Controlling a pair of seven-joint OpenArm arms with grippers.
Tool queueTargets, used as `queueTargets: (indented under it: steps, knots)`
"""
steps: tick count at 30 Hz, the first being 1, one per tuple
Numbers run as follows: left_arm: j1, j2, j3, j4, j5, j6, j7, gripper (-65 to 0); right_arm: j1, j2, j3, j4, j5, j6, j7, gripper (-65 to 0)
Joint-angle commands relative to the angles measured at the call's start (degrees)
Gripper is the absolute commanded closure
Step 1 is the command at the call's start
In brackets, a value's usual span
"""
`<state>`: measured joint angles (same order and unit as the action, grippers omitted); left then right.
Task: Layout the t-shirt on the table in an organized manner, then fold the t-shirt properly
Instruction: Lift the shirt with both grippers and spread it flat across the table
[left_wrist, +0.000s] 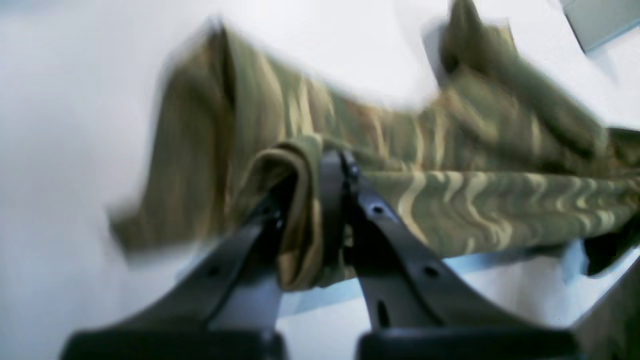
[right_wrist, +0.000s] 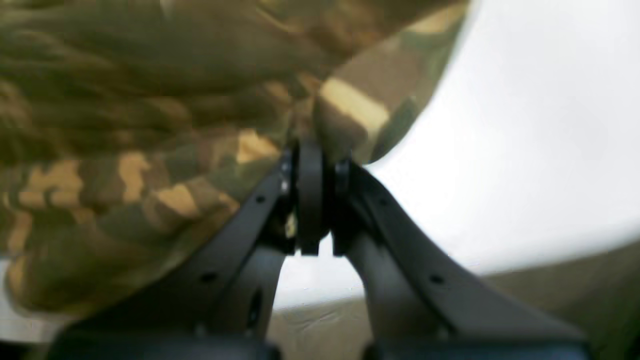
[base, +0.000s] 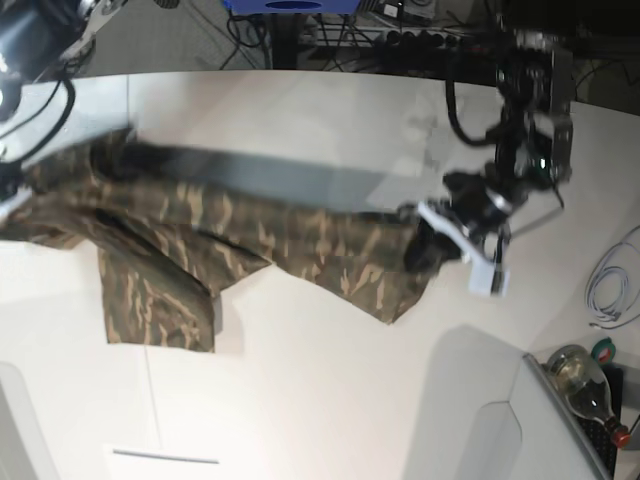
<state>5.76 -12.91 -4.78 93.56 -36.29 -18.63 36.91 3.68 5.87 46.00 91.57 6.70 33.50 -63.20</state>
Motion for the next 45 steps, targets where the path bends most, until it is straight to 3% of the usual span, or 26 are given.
queueTargets:
  steps: [1,5,10,18,23,27,30,36,41,45]
  knots:
    - [-3.3,0.3,-0.3,1.3,-0.7,-0.1,-0.5,0.0,3.0,2.2,-1.9,0.4,-0.1,-0.2,1.7,0.0]
    - [-16.4,2.5,2.2,-3.5,2.1,-0.1,2.1,0.0,13.2,7.0,-11.6,-6.3,-0.2,-0.2,3.9,0.0]
    - [-33.4,5.7,11.4,-13.8,10.2,-0.1,1.8,0.0,28.4,14.4,-23.5,-18.8,-0.3,-0.2,12.4,0.0]
    - [-57.4,11.7,11.9,-28.1,16.4,-0.1,-2.1,0.0,48.8,21.2,-33.4,-27.3,-0.4,-0.2,22.6,0.0]
    - [-62.8,14.2,3.1,-21.3,15.2,2.8,-2.0,0.0,54.5,24.9,-33.6,-18.8,-0.2,-0.2,22.8,0.0]
    - [-59.4,14.5,-3.4,-17.5,9.3,2.8,1.3,0.0,47.0,26.3,-26.7,-7.5,-0.3,-0.3,20.4,0.0]
    - [-52.0,13.3,-4.0,-11.6,6.5,2.8,1.3,0.0,36.6,25.4,-22.5,-0.5,-0.1,-0.3,16.6,0.0]
    - [-29.0,9.4,-3.6,-2.9,6.6,2.8,1.2,0.0,16.7,14.7,-14.7,0.6,-0.2,-0.3,16.6,0.0]
    - [-12.4,5.7,-4.1,0.0,6.7,2.8,1.1,0.0,2.2,4.1,-13.0,-3.4,-0.4,-0.4,22.1,0.0]
    - [-5.4,3.5,-3.5,-3.3,6.7,2.8,1.1,0.0,-4.0,0.1,-12.9,-10.6,-0.4,-0.6,26.9,0.0]
